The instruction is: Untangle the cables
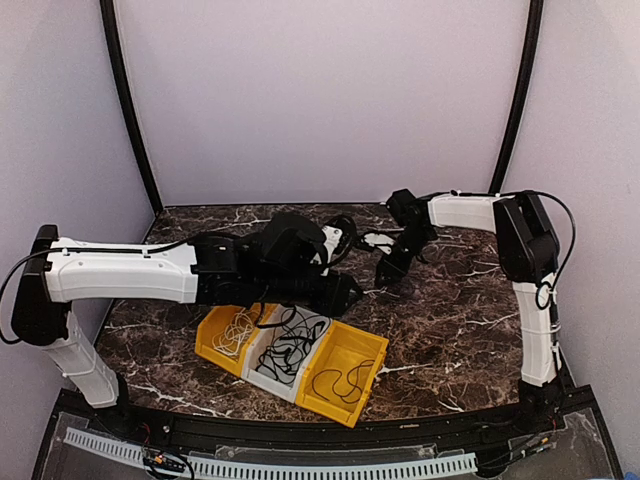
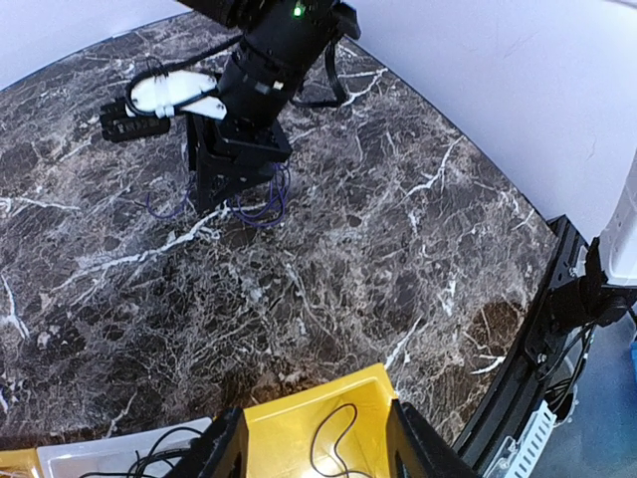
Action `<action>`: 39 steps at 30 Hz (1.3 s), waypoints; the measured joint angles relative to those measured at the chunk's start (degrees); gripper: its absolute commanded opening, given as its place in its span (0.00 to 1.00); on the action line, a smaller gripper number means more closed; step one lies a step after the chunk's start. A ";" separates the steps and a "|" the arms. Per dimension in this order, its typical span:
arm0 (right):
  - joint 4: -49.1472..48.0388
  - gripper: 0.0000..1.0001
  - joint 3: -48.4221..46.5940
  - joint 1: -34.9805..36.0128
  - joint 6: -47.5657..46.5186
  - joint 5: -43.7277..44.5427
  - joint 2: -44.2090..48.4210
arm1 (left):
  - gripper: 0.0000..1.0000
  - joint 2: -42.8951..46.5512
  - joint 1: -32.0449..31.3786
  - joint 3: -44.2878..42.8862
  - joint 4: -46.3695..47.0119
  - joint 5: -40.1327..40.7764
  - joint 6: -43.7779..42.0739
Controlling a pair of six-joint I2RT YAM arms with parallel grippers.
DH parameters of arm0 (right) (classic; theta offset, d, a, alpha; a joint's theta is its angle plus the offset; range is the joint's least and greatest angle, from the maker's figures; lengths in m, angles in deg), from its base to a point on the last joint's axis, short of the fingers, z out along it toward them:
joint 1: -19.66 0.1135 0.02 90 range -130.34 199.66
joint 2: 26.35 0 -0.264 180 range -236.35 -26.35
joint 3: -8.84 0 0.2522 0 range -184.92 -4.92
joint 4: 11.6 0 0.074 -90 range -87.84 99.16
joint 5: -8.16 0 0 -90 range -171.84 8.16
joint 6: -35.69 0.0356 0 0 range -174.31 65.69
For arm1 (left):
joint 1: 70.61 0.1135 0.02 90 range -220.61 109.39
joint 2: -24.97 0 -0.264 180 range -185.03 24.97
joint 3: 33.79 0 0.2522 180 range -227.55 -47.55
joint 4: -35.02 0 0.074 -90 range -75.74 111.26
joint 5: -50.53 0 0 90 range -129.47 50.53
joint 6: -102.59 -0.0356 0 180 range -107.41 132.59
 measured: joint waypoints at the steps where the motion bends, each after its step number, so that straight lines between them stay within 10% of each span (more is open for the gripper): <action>1: 0.02 0.46 0.00 0.00 -0.07 0.55 -0.31 | 0.50 0.66 0.00 0.07 0.37 0.24 0.13; 7: -0.46 0.01 -0.35 -0.07 0.33 1.29 -0.48 | 0.50 1.90 0.00 0.31 1.97 0.92 0.17; 28: 2.01 0.00 8.02 -4.63 4.44 -18.36 34.97 | 0.73 -10.38 0.02 0.52 31.63 7.82 -12.94; 39: 3.04 0.00 21.27 -5.68 3.69 -19.58 41.16 | 0.79 -12.09 2.40 0.85 51.54 6.27 5.60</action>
